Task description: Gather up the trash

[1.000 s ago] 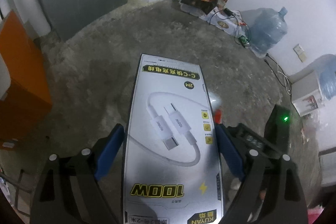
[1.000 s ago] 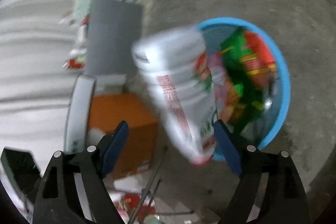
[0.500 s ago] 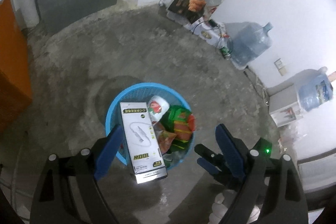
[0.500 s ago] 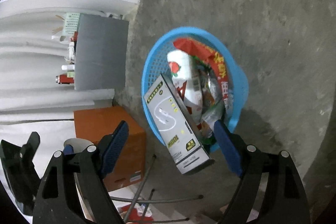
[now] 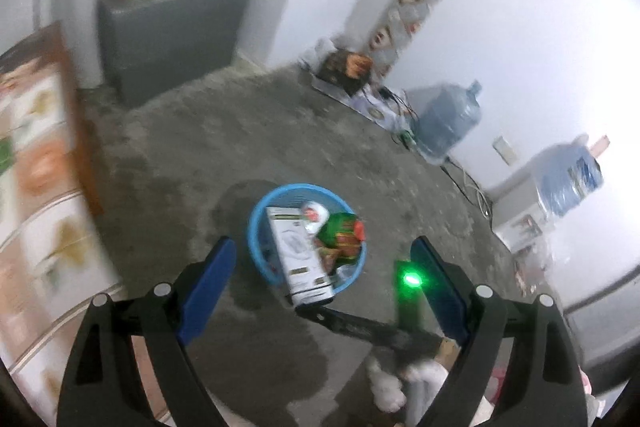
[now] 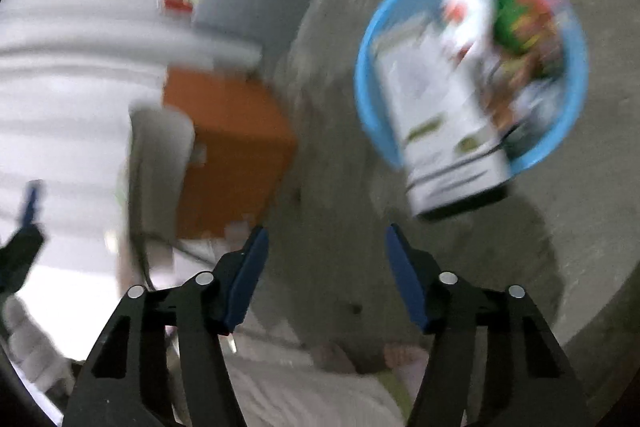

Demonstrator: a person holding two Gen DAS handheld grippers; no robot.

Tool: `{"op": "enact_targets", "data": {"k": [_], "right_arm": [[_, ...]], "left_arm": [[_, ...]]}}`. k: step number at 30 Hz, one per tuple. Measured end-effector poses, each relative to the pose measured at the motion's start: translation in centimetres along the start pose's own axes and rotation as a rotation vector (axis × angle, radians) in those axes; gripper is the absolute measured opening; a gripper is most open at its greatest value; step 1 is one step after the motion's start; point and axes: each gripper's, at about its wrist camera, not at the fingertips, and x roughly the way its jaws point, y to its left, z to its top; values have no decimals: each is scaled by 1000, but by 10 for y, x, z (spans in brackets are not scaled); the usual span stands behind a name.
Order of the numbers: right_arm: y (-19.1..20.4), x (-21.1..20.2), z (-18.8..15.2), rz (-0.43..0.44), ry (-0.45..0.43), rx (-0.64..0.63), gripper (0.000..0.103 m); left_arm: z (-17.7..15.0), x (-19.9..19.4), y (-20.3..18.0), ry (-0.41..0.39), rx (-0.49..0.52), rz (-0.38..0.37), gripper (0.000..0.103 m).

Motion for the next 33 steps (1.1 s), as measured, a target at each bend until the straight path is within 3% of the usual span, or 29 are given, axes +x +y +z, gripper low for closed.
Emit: {"op": "enact_targets", "data": {"k": [2, 5, 6, 8, 11, 18, 21, 23, 26, 28, 31, 33], "right_arm": [[-4, 32, 7, -82, 62, 9, 55], [-26, 45, 22, -252, 50, 54, 45], [-34, 40, 26, -262, 27, 92, 40], [-47, 26, 34, -259, -30, 152, 39], [-56, -3, 47, -366, -158, 153, 42], [-40, -39, 26, -427, -239, 84, 45], [-7, -73, -17, -395, -324, -15, 48], [34, -98, -58, -394, -405, -151, 57], [99, -139, -122, -372, -579, -379, 76], [141, -168, -177, -347, -771, -544, 95], [188, -184, -234, -370, -939, -728, 95], [209, -188, -254, -338, -967, -793, 95]], "left_arm": [[-14, -36, 20, -26, -24, 35, 87], [-39, -89, 46, -73, -57, 101, 87], [-48, -105, 54, -92, -68, 112, 87], [-74, -145, 72, -148, -112, 153, 87], [-113, -184, 96, -206, -170, 211, 87], [-179, -229, 120, -282, -284, 268, 87], [-201, -244, 116, -321, -289, 290, 87], [-211, -251, 111, -327, -280, 311, 89], [-224, -259, 102, -331, -271, 342, 95], [-232, -264, 94, -351, -273, 371, 97], [-241, -273, 80, -410, -249, 425, 98], [-247, -280, 67, -442, -225, 476, 98]]}}
